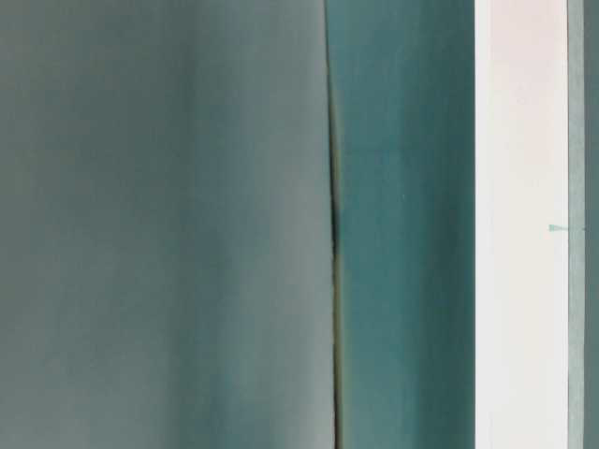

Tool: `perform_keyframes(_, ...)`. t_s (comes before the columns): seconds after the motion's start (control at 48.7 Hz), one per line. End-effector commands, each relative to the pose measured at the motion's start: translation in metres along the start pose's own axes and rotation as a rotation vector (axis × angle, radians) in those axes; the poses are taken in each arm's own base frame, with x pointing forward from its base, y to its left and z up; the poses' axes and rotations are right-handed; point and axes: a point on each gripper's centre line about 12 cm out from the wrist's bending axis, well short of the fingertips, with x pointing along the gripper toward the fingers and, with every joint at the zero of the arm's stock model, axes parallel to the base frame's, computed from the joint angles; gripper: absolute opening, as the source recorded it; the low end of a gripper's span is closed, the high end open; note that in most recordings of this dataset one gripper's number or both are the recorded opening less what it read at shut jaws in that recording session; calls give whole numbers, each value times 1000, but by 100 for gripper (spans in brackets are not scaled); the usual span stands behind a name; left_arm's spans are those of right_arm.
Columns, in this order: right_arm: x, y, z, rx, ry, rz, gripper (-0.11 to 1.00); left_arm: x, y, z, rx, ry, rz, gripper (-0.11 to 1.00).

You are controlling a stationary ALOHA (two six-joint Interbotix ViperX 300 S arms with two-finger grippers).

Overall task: Lift a wooden board with both hands.
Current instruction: 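Move both grippers inward over the two ends of the white board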

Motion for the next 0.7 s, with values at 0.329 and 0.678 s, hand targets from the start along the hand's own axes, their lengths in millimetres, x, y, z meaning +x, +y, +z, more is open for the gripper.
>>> perform_keyframes(0.329, 22, -4, 2, 306, 453, -62, 0, 46, 0, 24, -135, 409, 28, -2)
perform_keyframes(0.678, 60, 2, -33, 355, 962, -80, 0, 80, -3, -6, -148, 885, 68, -2)
